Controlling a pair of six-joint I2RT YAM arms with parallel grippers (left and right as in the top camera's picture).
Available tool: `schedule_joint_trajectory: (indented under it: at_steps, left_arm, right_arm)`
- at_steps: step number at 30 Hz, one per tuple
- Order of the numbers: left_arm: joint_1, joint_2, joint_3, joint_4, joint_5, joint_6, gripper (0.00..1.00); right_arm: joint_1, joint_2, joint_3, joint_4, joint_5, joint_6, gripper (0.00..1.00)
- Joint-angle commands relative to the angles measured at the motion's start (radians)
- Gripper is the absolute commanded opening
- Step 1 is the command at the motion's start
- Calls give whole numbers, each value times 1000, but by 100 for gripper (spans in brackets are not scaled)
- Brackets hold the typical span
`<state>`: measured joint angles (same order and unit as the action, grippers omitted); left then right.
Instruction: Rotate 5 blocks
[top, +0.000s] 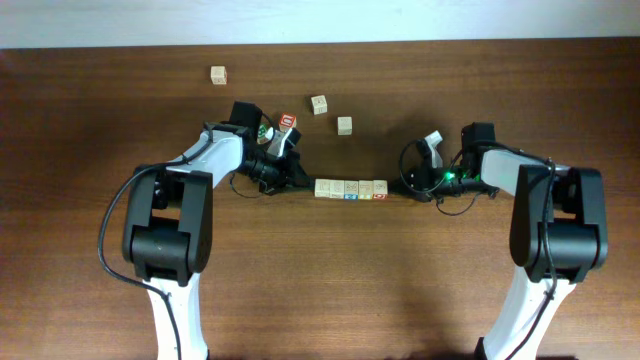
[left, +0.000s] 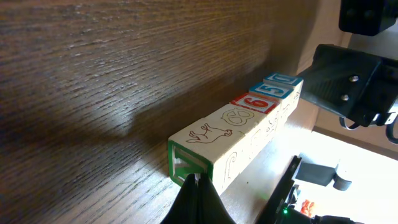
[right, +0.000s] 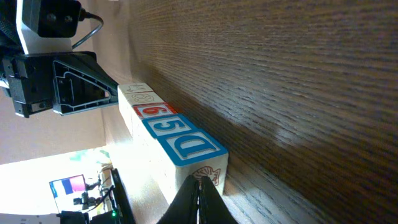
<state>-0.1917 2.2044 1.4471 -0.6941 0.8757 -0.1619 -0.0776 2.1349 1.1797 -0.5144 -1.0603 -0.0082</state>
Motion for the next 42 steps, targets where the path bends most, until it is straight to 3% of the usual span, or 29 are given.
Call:
schedule_joint_trajectory:
  at_steps: [1,37,42]
  left_arm:
    - [-4,13,-6,2,19,-6,0]
    - [-4,13,-6,2,19,-10,0]
    - [-4,13,-6,2,19,-10,0]
  right_arm:
    - [5,15,-3,3,-2,-10,5]
    - [100,14,-2,-8,-135,-10,5]
    - [104,14,-2,-8,1,51,4]
